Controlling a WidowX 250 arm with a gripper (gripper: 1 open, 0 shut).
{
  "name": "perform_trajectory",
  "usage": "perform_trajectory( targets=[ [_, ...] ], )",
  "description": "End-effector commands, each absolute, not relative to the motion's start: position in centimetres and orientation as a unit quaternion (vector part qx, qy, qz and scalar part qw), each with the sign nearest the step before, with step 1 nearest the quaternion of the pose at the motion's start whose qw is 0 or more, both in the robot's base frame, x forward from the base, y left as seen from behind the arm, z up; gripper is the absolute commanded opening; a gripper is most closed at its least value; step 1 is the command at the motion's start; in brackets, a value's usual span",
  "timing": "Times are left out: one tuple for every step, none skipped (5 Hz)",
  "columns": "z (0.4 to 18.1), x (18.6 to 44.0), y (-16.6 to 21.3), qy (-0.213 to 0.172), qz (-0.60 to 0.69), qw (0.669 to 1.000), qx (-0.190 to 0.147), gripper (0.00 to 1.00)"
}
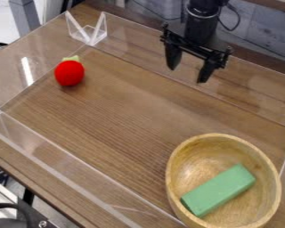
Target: Put the green stick in the brown bowl
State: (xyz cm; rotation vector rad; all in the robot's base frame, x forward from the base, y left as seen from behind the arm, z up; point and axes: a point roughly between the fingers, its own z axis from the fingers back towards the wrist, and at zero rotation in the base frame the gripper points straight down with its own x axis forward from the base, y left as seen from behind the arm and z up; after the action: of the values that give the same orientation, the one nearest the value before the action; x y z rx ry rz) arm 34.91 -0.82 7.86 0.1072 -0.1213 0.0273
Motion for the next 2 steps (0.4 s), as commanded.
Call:
perform_trajectory(
  targets=[
    [8.79,35.43,-1.01,-0.075,0.013,0.996,0.049,1.0],
    [8.05,34.88,-1.53,-0.061,0.003,0.997,0.045,1.0]
  ],
)
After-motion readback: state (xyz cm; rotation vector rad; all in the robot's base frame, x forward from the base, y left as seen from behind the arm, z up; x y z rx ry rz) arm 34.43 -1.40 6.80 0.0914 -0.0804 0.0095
